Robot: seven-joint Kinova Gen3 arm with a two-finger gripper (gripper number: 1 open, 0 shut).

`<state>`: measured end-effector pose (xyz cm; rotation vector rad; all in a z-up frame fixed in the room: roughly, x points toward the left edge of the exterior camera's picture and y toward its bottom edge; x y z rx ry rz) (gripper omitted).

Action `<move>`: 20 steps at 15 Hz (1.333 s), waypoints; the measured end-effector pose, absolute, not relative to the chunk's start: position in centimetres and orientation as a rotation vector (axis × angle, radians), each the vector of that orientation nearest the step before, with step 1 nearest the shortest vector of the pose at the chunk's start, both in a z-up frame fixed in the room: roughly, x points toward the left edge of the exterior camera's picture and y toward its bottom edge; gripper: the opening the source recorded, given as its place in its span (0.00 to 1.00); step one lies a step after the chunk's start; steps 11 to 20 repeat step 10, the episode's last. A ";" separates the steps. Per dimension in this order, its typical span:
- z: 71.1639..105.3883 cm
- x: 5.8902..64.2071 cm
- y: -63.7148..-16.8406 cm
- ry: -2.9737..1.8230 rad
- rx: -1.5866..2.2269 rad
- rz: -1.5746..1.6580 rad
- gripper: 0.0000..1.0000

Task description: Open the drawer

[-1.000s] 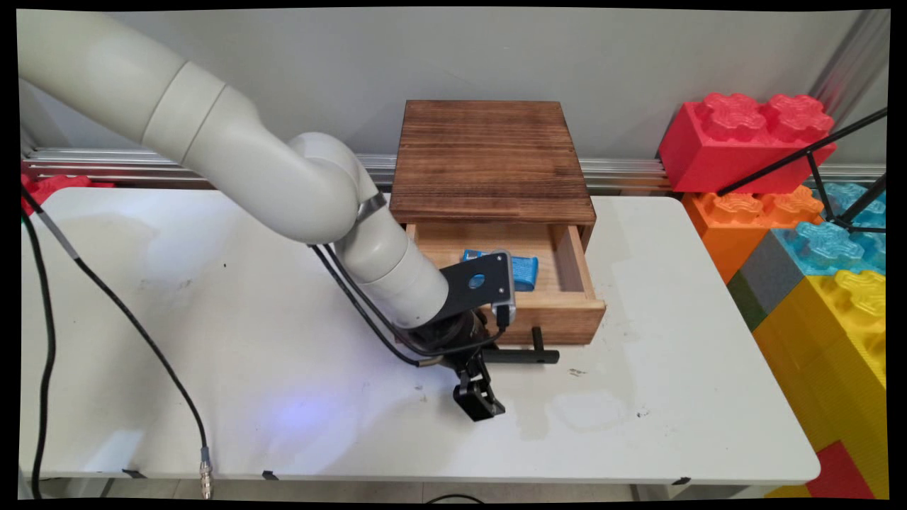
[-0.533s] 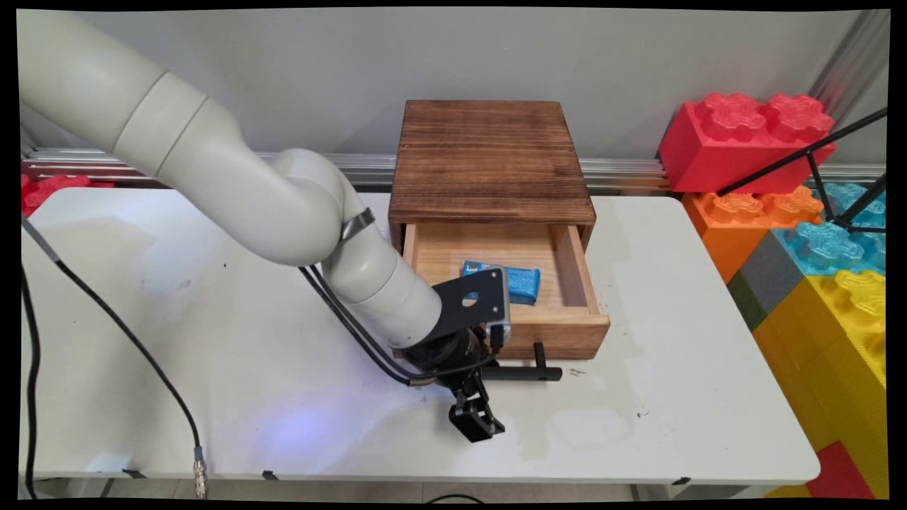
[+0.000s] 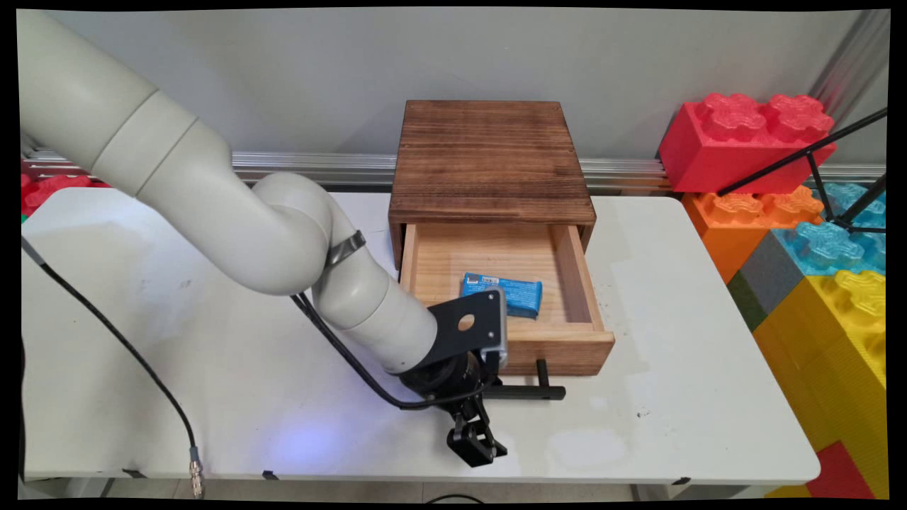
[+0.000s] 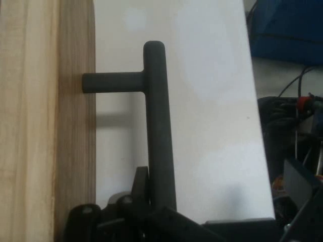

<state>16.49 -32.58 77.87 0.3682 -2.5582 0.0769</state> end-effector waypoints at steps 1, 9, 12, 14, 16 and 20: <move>77.8 16.4 -32.3 -2.555 0.364 0.076 1.00; 77.3 16.0 -30.5 -2.538 0.344 0.064 1.00; 77.2 15.9 -30.3 -2.536 0.343 0.063 1.00; 77.2 15.9 -30.3 -2.536 0.343 0.063 1.00; 77.2 15.9 -30.3 -2.536 0.343 0.063 1.00; 77.2 15.9 -30.3 -2.536 0.343 0.063 1.00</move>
